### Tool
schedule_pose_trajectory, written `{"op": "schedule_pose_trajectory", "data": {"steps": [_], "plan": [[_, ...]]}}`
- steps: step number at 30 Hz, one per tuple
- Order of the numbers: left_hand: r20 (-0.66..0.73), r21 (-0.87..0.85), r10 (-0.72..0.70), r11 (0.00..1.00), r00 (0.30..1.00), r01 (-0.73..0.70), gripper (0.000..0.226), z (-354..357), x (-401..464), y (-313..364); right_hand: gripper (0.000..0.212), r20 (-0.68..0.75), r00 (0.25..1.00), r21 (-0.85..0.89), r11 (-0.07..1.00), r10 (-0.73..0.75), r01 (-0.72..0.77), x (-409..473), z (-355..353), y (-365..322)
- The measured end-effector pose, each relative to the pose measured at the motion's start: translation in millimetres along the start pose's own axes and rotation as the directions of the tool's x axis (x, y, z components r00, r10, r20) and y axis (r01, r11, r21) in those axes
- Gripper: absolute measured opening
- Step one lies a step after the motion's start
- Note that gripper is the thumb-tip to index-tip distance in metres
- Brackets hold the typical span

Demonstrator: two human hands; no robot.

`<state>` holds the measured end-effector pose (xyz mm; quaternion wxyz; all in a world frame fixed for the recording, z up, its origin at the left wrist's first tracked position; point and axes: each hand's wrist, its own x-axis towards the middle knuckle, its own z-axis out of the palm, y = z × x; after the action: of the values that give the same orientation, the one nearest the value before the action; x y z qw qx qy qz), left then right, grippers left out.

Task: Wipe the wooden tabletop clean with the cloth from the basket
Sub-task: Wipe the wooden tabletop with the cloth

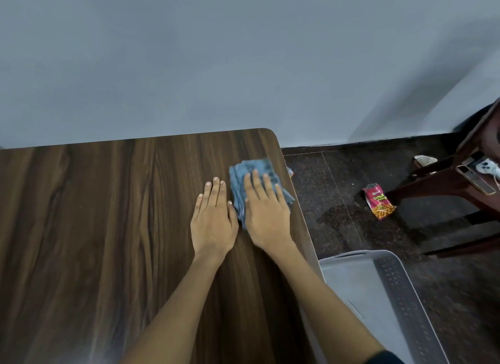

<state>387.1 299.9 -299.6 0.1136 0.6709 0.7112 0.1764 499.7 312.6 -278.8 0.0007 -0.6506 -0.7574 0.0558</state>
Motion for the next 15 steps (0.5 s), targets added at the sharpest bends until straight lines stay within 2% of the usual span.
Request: {"op": "schedule_pose_trajectory", "data": {"steps": [1, 3, 5, 7, 10, 13, 15], "plan": [[0.002, -0.003, 0.001, 1.000, 1.000, -0.001, 0.050, -0.3, -1.1, -0.1, 0.060, -0.012, 0.999, 0.010, 0.999, -0.052, 0.052, -19.9, 1.6, 1.7], [0.002, -0.007, 0.003, 1.000, 1.000, -0.003, 0.050, -0.2, -4.3, -1.1, 0.058, -0.018, 0.998, 0.021, 0.998, -0.058, 0.058, -58.5, 6.6, 12.1], [0.005, -0.003, 0.001, 1.000, 1.000, -0.001, 0.050, -0.1, -8.4, -1.7, 0.059, -0.002, 0.998, 0.016, 0.998, 0.057, -0.057, -81.2, 9.9, 26.3], [0.006, 0.005, 0.009, 1.000, 1.000, -0.010, 0.049, -0.4, -13.0, -1.9, 0.052, -0.046, 0.979, 0.031, 0.980, 0.200, -0.199, -75.6, 11.2, 33.4], [0.012, 0.004, 0.029, 1.000, 1.000, -0.029, 0.048, -3.5, -25.0, -2.4, 0.066, 0.018, 0.950, 0.112, 0.943, 0.312, -0.312, -38.5, 0.3, 27.2], [0.024, 0.010, 0.034, 0.999, 0.999, -0.035, 0.048, -5.1, -40.7, -4.9, 0.065, 0.023, 0.962, 0.078, 0.959, 0.270, -0.271, -14.8, -7.4, 16.9], [0.015, 0.024, 0.042, 0.999, 0.999, -0.042, 0.049, -7.6, -53.3, -6.4, 0.064, 0.042, 0.989, 0.026, 0.989, 0.144, -0.145, -29.4, -6.3, 16.2]]}}
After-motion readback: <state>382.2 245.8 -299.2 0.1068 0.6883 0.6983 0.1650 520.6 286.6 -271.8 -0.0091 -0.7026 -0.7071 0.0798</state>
